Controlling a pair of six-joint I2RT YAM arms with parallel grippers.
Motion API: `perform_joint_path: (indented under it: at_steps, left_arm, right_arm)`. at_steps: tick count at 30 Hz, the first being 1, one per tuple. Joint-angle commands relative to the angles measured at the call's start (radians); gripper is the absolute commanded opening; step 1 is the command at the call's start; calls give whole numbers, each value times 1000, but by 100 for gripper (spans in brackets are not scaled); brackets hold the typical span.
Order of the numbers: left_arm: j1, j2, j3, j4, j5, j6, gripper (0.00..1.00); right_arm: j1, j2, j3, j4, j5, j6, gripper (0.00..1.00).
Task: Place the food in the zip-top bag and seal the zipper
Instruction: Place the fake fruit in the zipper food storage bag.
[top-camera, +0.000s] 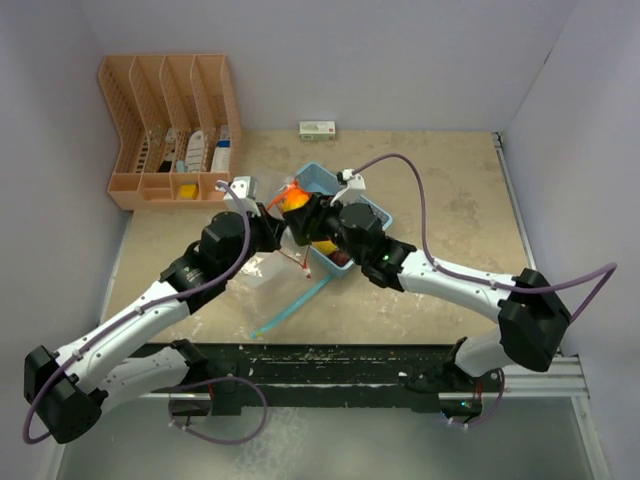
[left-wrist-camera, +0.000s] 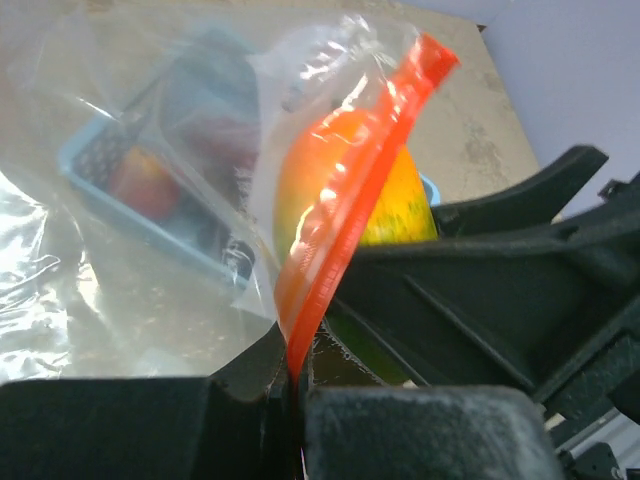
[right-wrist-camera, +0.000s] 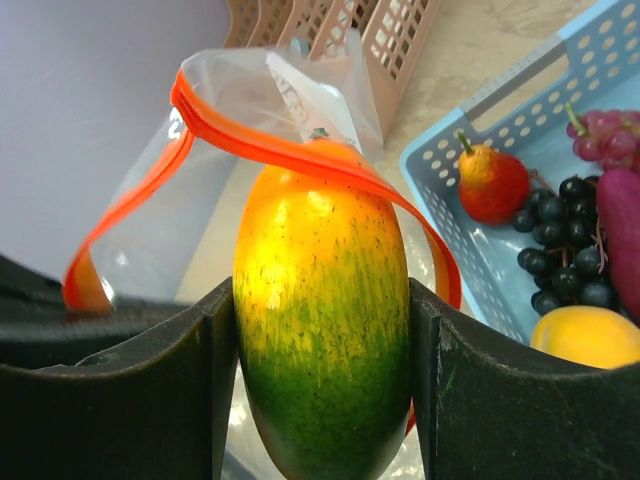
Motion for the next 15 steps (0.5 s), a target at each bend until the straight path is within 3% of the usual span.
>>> perform_joint_path:
  at_steps: [1, 6, 11, 15]
  left_arm:
    - [-7, 16, -8, 96, 86, -61, 0]
    - [-7, 60, 3, 143, 119, -82, 0]
    - [-7, 72, 0, 151, 114, -95, 0]
    - [-7, 72, -16, 155, 95, -102, 0]
  right_arm:
    - [8, 27, 140, -46, 113, -20, 7]
    - [29, 66, 216, -136, 155, -12, 10]
    - [90, 103, 270, -312, 262, -39, 41]
    - [93, 92, 215, -342, 260, -43, 59]
